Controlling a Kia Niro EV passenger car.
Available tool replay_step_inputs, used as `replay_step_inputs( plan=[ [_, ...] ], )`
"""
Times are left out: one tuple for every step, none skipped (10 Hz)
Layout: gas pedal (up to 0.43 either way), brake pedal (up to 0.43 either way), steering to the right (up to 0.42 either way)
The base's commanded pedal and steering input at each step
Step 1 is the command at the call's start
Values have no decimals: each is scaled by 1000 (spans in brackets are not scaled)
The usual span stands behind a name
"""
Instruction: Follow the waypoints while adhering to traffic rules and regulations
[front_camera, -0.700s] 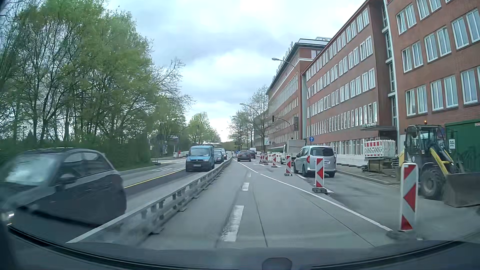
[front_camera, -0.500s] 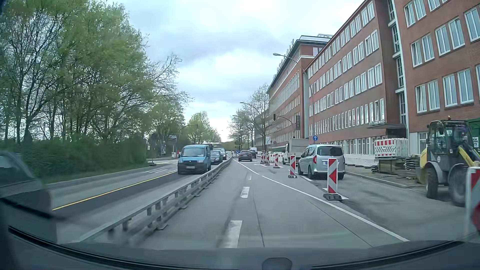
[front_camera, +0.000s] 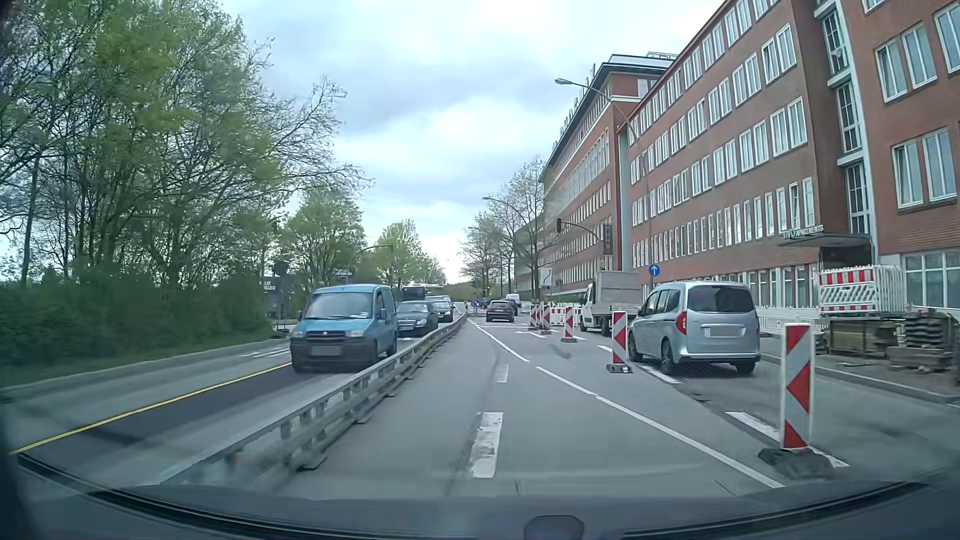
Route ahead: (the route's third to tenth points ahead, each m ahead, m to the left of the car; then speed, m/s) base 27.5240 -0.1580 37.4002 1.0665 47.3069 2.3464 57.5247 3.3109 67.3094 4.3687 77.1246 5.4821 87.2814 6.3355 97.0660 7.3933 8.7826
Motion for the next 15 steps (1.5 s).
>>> replay_step_inputs(
  plan=[
    [150,0,-10],
    [150,0,-11],
    [150,0,-10],
    [150,0,-10],
    [150,0,-10],
    [150,0,-10],
    [150,0,-10],
    [150,6,-10],
    [150,0,-10],
    [150,0,-9],
    [150,0,-10],
    [150,0,-9],
    [150,0,-10],
    [150,0,-10],
    [150,0,-10]
  ],
)
